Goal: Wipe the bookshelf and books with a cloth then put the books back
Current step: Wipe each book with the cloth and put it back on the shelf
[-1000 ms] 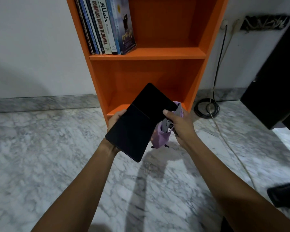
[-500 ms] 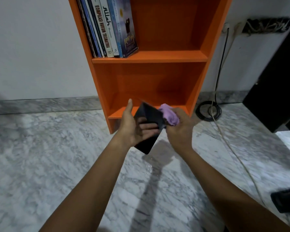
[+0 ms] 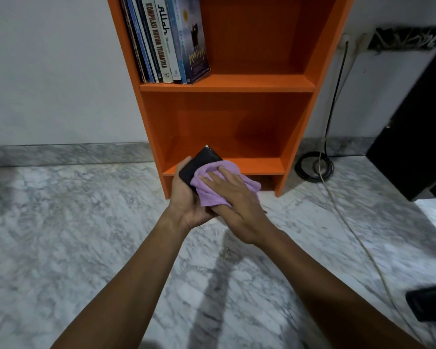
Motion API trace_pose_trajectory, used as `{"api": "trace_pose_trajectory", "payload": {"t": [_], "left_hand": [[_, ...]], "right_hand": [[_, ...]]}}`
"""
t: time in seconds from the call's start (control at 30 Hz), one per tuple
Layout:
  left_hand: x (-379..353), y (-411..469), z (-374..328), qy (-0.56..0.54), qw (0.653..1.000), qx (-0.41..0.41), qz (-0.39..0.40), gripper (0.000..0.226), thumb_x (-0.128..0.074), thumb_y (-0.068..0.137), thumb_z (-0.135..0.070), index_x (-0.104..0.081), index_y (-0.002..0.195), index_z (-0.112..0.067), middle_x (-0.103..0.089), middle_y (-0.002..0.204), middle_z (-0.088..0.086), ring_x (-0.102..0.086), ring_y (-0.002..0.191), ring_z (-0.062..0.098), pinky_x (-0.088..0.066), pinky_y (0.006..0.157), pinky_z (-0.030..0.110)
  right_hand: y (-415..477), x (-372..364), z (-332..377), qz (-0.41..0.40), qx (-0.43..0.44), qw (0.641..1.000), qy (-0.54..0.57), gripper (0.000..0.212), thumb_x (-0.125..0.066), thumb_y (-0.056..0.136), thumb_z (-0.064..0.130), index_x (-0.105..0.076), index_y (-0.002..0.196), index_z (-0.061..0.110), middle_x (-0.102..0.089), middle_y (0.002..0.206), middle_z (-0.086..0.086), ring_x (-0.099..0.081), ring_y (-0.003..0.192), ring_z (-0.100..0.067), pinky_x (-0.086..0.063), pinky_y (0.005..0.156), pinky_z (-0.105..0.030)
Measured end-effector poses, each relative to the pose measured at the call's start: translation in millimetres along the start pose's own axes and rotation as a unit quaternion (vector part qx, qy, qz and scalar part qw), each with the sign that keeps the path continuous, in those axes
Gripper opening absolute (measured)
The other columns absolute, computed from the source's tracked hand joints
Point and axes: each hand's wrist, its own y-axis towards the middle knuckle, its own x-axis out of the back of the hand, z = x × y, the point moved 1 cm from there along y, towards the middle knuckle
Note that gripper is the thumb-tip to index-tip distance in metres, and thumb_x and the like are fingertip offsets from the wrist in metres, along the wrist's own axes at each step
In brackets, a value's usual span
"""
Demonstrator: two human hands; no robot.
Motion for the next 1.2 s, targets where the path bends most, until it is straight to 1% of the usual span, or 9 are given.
{"api": "trace_pose_trajectory", "payload": {"t": [0.27, 0.43, 0.53, 0.63, 0.73, 0.87, 1.0, 1.1, 1.2], "left_hand": [[-8.3, 2.5, 10.9, 0.003, 1.000, 0.022, 0.014, 0.068, -0.055, 0.088, -0.062, -0.063, 0.138, -0.017, -0.054, 0.149, 0.013, -0.048, 0.140, 0.033, -0.035, 0.117, 0.047], [-14.5, 0.5, 15.4, 0.041, 0.997, 0.050, 0.037, 0.067, -0.049, 0.094, -0.060, -0.059, 0.141, -0.014, -0.060, 0.136, 0.014, -0.065, 0.110, 0.033, -0.054, 0.091, 0.048], [-11.8, -1.5, 20.6, 0.051, 0.994, 0.077, 0.057, 0.076, -0.046, 0.093, -0.062, -0.046, 0.149, -0.011, -0.053, 0.132, 0.019, -0.061, 0.098, 0.038, -0.054, 0.073, 0.044], [-11.2, -4.2, 19.4, 0.050, 0.988, 0.107, 0.102, 0.083, -0.052, 0.084, -0.063, -0.052, 0.144, -0.005, -0.051, 0.132, 0.025, -0.059, 0.098, 0.043, -0.054, 0.072, 0.042], [-13.9, -4.6, 13.9, 0.051, 0.988, 0.103, 0.101, 0.080, -0.057, 0.081, -0.059, -0.056, 0.140, -0.006, -0.051, 0.135, 0.027, -0.059, 0.098, 0.044, -0.054, 0.073, 0.043], [-10.5, -3.8, 8.9, 0.070, 0.987, 0.085, 0.113, 0.078, -0.066, 0.079, -0.053, -0.057, 0.140, -0.006, -0.048, 0.141, 0.026, -0.055, 0.110, 0.045, -0.050, 0.084, 0.050], [-4.8, -4.6, 3.9, 0.128, 0.980, 0.089, 0.124, 0.072, -0.072, 0.071, -0.039, -0.055, 0.133, -0.007, -0.049, 0.140, 0.027, -0.046, 0.129, 0.056, -0.033, 0.109, 0.069], [-7.4, -2.0, -3.6, 0.167, 0.982, 0.067, 0.064, 0.080, -0.061, 0.079, -0.061, -0.064, 0.128, 0.003, -0.059, 0.124, 0.020, -0.061, 0.109, 0.038, -0.047, 0.098, 0.045], [-15.0, -0.2, -7.4, 0.162, 0.984, 0.060, 0.041, 0.103, -0.033, 0.082, -0.086, -0.061, 0.137, -0.004, -0.064, 0.133, 0.018, -0.064, 0.120, 0.034, -0.049, 0.101, 0.044]], "right_hand": [[19.3, 5.0, 19.1, -0.053, -0.035, 0.987, -0.145, 0.064, -0.032, 0.096, 0.037, -0.016, 0.155, 0.054, -0.007, 0.170, 0.014, 0.000, 0.158, -0.026, -0.012, 0.123, -0.058], [26.6, 13.7, 3.8, -0.154, -0.098, 0.981, -0.061, 0.056, -0.034, 0.101, 0.033, -0.025, 0.151, 0.056, -0.031, 0.163, 0.004, -0.037, 0.144, -0.026, -0.044, 0.107, -0.048], [31.7, 30.4, -5.2, -0.187, -0.158, 0.968, 0.061, 0.029, -0.039, 0.107, 0.037, -0.057, 0.125, 0.052, -0.064, 0.120, 0.009, -0.060, 0.109, -0.015, -0.050, 0.085, -0.035], [30.3, 43.4, -14.1, -0.187, -0.290, 0.922, 0.176, 0.029, -0.045, 0.104, 0.036, -0.071, 0.094, 0.029, -0.071, 0.092, -0.002, -0.066, 0.092, -0.024, -0.045, 0.076, -0.036], [21.9, 45.4, -29.9, -0.170, -0.411, 0.836, 0.322, 0.025, -0.055, 0.100, 0.034, -0.073, 0.095, 0.017, -0.075, 0.098, -0.012, -0.069, 0.097, -0.031, -0.053, 0.080, -0.040], [13.9, 43.6, -31.5, -0.135, -0.428, 0.747, 0.490, 0.023, -0.052, 0.100, 0.024, -0.065, 0.093, 0.007, -0.067, 0.078, -0.012, -0.059, 0.061, -0.027, -0.040, 0.044, -0.028], [22.0, 52.2, -24.5, -0.159, -0.384, 0.763, 0.495, 0.022, -0.054, 0.092, -0.002, -0.072, 0.094, 0.010, -0.065, 0.071, -0.013, -0.058, 0.050, -0.020, -0.043, 0.048, -0.029], [23.8, 51.5, -26.1, -0.206, -0.369, 0.791, 0.441, 0.033, -0.048, 0.095, -0.009, -0.066, 0.119, 0.003, -0.053, 0.063, -0.008, -0.042, 0.032, -0.007, -0.034, 0.034, -0.017], [17.8, 48.5, -29.6, -0.218, -0.291, 0.850, 0.381, 0.024, -0.062, 0.093, -0.001, -0.074, 0.108, 0.014, -0.070, 0.073, 0.006, -0.061, 0.053, 0.000, -0.044, 0.047, -0.012]]}}
